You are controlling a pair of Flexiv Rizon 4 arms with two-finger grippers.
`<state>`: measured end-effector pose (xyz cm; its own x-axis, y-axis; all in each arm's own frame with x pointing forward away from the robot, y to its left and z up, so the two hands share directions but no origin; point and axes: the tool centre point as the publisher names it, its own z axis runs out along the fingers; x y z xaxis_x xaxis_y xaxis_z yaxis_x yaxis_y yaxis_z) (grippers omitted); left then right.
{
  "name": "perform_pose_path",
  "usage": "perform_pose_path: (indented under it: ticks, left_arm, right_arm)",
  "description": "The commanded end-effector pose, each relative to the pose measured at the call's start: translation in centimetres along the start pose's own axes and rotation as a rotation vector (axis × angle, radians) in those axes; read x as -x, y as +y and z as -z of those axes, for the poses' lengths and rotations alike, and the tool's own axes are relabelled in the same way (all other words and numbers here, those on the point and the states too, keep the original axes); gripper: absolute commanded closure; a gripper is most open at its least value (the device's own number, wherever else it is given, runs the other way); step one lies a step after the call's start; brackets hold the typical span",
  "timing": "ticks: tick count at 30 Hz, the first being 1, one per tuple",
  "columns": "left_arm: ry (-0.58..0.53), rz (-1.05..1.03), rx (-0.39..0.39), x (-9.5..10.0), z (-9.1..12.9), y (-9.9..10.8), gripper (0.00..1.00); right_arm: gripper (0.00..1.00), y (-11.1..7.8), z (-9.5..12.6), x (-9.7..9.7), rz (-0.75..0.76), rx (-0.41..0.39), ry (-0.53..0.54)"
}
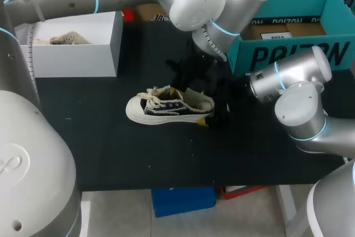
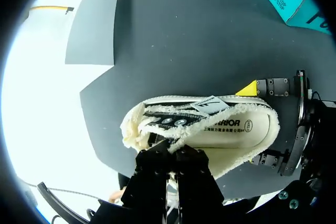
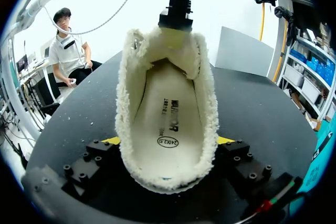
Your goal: Take the shoe out of the shoebox, open the shoe tongue, remove and reinsert the insole, then place the shoe into the shoebox
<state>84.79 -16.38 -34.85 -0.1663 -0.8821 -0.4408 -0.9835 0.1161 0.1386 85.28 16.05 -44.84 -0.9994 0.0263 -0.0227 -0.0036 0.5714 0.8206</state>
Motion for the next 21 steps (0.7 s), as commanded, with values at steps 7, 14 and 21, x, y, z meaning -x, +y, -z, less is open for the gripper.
perform_pose_path:
  ticks: [7, 14, 21]
  left_arm:
    - [0.059, 0.039, -0.029, 3.0, 0.2, 0.7, 1.0]
    - [0.105, 0.077, -0.027, 4.5, -0.3, 0.6, 1.0]
    - [0.184, 0.118, -0.01, 5.8, -1.3, 0.7, 1.0]
  right_arm:
    - [1.0, -0.3, -0.8, 0.1, -0.001, -0.002, 0.0]
    - [1.0, -0.3, -0.8, 0.1, -0.001, -0.002, 0.0]
    - [1.0, -0.3, -0.8, 0.1, -0.001, -0.002, 0.0]
